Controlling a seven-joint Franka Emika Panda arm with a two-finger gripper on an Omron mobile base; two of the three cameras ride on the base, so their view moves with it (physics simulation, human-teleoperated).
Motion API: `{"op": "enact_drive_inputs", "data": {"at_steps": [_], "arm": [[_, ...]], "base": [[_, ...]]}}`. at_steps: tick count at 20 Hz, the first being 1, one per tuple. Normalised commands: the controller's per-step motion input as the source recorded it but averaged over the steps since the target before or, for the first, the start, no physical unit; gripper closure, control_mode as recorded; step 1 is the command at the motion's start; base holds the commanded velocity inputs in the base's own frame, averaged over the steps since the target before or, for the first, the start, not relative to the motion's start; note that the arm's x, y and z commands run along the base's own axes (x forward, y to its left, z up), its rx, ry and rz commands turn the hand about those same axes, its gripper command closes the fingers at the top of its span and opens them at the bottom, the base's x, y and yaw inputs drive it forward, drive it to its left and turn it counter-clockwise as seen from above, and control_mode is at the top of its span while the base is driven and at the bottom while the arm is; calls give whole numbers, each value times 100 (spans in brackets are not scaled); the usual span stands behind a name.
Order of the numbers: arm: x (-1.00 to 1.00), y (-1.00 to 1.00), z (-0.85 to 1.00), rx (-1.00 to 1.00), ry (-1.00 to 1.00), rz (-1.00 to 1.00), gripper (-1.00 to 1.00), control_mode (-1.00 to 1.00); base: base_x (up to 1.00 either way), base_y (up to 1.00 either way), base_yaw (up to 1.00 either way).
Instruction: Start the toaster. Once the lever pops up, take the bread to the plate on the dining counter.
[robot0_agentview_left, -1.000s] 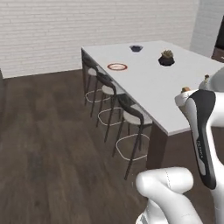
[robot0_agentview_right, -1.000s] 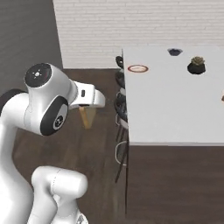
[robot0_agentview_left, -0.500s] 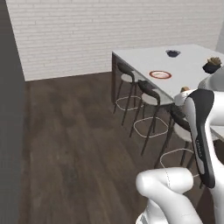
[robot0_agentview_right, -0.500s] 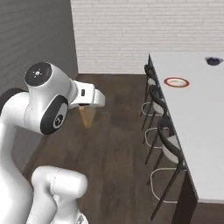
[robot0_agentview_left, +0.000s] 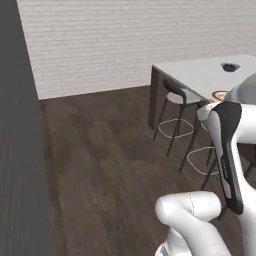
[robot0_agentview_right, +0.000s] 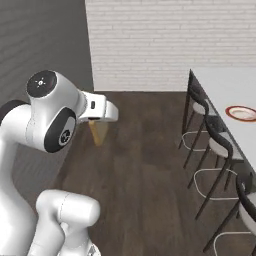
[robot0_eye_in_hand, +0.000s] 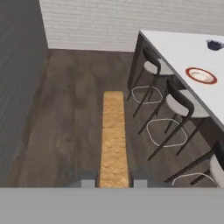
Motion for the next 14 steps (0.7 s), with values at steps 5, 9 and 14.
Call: {"op": "enact_drive_inputs", "data": {"at_steps": [5, 9, 14], "arm": [[0, 0, 0, 0, 0, 0, 100, 100], [0, 0, 0, 0, 0, 0, 100, 100], [0, 0, 0, 0, 0, 0, 100, 100]], "base": [[100, 64, -58], [100, 74, -76], [100, 81, -77]]}}
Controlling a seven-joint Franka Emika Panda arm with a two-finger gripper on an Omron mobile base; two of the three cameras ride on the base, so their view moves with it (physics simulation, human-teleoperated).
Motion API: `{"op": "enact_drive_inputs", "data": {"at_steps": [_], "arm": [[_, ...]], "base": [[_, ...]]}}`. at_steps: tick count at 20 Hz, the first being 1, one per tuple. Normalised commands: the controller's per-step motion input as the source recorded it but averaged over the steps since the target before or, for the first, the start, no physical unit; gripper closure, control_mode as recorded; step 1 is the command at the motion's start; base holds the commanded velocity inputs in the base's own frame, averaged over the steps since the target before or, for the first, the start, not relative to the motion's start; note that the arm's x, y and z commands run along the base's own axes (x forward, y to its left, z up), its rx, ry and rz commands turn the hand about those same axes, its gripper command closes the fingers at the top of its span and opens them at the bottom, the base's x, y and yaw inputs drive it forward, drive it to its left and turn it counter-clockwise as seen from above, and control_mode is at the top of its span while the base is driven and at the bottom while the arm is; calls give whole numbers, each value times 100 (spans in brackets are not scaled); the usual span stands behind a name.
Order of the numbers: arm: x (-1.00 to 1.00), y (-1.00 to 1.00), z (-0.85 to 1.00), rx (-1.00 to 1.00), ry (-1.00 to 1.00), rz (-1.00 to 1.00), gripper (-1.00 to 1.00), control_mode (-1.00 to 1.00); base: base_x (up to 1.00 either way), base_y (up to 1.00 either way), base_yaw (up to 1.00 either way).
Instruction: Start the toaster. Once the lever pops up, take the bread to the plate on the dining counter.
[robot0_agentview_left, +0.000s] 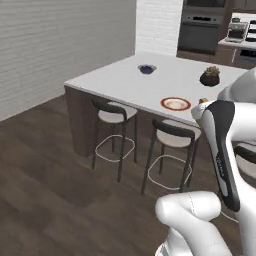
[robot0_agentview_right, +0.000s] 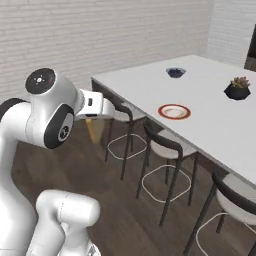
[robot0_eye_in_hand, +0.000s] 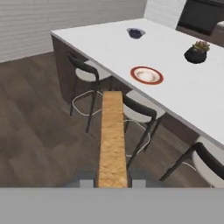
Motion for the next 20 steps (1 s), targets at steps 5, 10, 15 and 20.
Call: {"op": "enact_drive_inputs", "data": {"at_steps": [5, 10, 15, 20], "arm": [[0, 0, 0, 0, 0, 0, 100, 100], [0, 0, 0, 0, 0, 0, 100, 100], [0, 0, 0, 0, 0, 0, 100, 100], [0, 0, 0, 0, 0, 0, 100, 100]], "base": [[88, 72, -82], [90, 75, -80], [79, 69, -60], [53, 47, -18]]}}
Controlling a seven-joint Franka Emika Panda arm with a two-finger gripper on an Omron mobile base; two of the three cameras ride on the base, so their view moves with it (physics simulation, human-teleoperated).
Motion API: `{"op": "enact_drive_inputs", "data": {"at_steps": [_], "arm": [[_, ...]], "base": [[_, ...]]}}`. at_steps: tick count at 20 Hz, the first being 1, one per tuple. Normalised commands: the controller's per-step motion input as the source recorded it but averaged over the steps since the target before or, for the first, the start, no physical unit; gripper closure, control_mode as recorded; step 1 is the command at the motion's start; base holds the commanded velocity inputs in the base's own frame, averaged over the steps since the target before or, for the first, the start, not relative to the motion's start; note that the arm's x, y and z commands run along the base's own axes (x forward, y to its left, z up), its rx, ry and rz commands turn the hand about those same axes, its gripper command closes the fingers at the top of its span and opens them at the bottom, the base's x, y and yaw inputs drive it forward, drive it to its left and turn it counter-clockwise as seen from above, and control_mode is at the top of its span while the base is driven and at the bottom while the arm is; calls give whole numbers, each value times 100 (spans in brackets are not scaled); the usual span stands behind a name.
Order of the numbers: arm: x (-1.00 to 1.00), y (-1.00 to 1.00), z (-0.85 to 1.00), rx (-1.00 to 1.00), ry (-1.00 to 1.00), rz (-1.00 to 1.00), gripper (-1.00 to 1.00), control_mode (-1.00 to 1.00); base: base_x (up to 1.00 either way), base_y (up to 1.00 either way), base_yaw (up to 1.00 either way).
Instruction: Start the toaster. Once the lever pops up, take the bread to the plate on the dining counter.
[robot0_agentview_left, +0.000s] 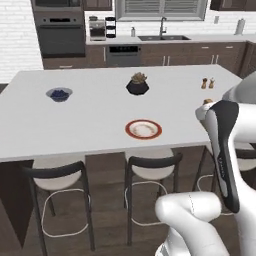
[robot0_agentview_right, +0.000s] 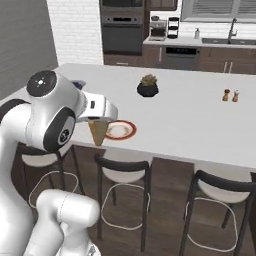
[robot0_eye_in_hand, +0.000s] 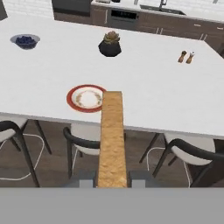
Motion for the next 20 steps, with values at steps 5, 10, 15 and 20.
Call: {"op": "enact_drive_inputs", "data": {"at_steps": [5, 10, 15, 20], "arm": [[0, 0, 0, 0, 0, 0, 100, 100], [0, 0, 0, 0, 0, 0, 100, 100], [0, 0, 0, 0, 0, 0, 100, 100], [46, -5, -15, 0, 0, 0, 100, -100]], "base": [[41, 78, -17], [49, 55, -13], [79, 5, -3], [35, 0, 0]]}}
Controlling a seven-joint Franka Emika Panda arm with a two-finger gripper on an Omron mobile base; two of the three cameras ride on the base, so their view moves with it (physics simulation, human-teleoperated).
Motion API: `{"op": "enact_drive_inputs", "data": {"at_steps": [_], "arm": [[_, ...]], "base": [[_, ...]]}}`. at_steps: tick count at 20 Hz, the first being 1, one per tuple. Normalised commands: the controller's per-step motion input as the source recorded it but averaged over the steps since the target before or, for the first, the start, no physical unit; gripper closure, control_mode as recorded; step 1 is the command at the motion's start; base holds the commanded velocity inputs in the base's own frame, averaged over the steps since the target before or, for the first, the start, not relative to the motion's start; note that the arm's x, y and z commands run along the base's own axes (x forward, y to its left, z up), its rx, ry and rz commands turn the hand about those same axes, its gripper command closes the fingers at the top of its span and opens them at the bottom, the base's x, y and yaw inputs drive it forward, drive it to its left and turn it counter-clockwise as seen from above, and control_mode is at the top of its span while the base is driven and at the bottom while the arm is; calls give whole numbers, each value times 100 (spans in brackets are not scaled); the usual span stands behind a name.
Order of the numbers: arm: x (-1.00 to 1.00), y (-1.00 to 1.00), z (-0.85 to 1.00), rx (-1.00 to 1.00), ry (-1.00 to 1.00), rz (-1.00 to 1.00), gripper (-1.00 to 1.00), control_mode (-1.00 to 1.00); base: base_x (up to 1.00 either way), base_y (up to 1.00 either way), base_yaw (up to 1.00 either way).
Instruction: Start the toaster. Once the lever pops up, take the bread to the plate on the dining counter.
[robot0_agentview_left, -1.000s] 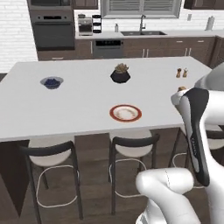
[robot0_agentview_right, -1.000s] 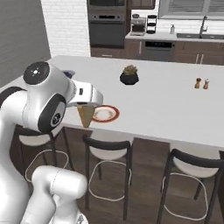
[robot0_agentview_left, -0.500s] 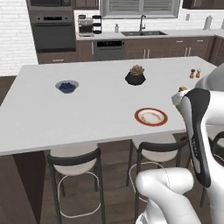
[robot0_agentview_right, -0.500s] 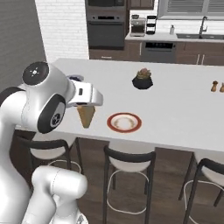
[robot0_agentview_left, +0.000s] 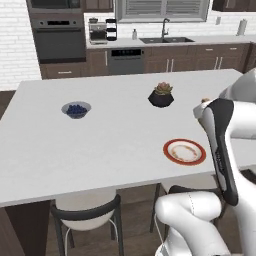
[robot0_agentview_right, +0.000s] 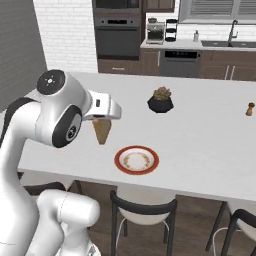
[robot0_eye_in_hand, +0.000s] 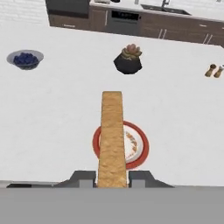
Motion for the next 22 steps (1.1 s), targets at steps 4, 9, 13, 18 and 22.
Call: {"op": "enact_drive_inputs", "data": {"at_steps": [4, 9, 13, 18, 22], "arm": [[99, -31, -40, 9, 17, 7, 100, -100], [45, -87, -67, 25, 12, 10, 100, -100], [26, -72, -85, 31, 12, 6, 100, -100], [43, -3, -22, 16, 33, 0, 100, -100], [39, 16, -10, 7, 21, 0, 100, -100]], "base": [[0, 0, 0], [0, 0, 0], [0, 0, 0], [0, 0, 0], [0, 0, 0]]}}
